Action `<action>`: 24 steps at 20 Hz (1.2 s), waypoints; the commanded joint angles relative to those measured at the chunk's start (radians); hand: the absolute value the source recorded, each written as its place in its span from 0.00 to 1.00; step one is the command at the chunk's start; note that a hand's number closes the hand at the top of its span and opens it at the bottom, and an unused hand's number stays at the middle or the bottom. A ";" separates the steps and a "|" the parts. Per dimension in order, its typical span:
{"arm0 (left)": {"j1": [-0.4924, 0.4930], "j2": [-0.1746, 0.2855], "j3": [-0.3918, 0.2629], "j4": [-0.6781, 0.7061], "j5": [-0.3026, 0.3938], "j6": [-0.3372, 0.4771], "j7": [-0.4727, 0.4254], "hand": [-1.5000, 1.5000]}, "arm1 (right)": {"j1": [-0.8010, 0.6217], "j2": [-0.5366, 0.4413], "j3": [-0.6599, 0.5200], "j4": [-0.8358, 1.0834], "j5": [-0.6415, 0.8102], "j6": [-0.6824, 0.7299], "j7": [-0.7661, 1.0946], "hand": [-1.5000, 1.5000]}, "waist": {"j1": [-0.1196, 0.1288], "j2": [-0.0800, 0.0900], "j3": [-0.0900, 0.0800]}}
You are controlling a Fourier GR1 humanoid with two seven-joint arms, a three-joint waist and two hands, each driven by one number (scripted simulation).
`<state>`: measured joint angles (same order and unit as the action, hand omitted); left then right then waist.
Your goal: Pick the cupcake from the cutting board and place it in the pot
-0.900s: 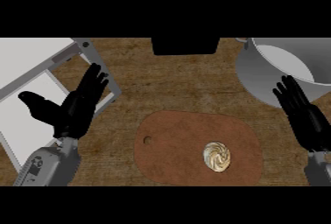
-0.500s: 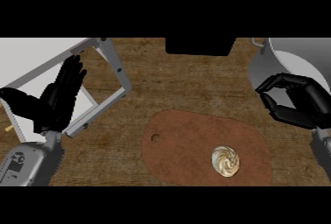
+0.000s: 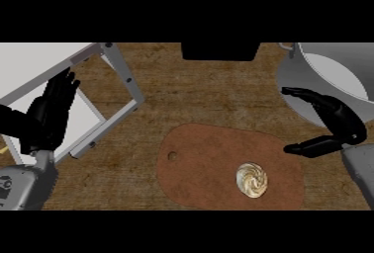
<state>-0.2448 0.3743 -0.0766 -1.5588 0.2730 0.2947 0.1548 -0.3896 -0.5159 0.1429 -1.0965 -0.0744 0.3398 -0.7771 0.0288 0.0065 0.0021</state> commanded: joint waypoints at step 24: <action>0.020 -0.022 0.086 -0.002 -0.045 -0.057 -0.015 0.50 | -0.054 -0.063 0.341 -0.517 0.433 0.352 0.610 0.00 | -0.029 -0.007 -0.003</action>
<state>-0.1921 0.3653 -0.0185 -1.6061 0.2378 0.2639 0.1732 -0.4396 -0.6459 0.4919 -1.5891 0.3299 0.6378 -0.2440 -0.0021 -0.0026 -0.0005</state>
